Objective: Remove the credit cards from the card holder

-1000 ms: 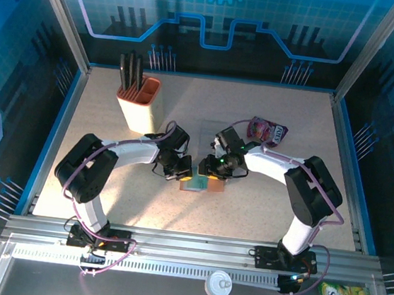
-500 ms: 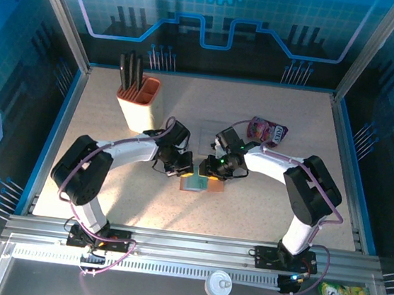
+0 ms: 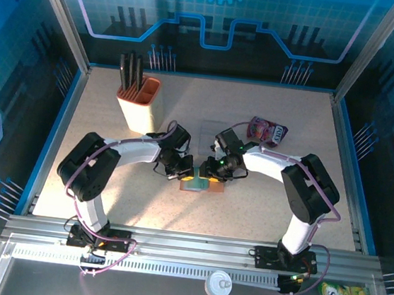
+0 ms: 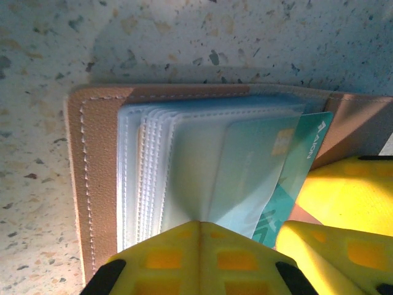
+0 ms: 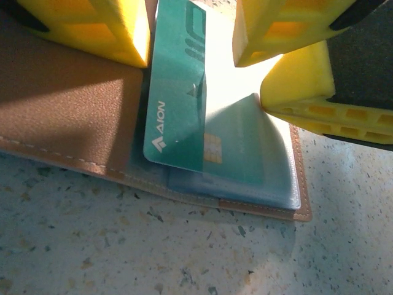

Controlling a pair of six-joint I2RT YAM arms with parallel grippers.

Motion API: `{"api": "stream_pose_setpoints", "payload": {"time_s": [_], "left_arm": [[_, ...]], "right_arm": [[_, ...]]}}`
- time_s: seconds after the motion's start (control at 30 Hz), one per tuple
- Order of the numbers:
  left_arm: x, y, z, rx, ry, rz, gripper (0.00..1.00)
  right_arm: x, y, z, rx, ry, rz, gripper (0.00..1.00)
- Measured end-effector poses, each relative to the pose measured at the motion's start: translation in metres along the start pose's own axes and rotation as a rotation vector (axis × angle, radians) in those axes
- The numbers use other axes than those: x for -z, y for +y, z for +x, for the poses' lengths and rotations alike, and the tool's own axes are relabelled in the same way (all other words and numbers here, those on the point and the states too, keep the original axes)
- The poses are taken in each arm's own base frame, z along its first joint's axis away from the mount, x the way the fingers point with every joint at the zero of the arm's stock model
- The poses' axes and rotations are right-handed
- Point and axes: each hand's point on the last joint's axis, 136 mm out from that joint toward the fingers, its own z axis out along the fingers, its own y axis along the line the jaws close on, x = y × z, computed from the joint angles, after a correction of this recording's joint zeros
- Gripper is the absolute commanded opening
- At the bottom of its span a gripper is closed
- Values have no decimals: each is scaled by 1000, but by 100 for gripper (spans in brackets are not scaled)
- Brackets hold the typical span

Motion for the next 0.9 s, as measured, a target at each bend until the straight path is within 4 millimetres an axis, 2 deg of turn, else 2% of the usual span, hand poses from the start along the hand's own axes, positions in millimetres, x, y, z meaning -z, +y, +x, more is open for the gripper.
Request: {"api": "stream_pose_setpoints", "payload": {"time_s": [0.9], "left_arm": [[0,0,0,0,0,-1,0]], "right_arm": [[0,0,2,-30,1,-49,14]]}}
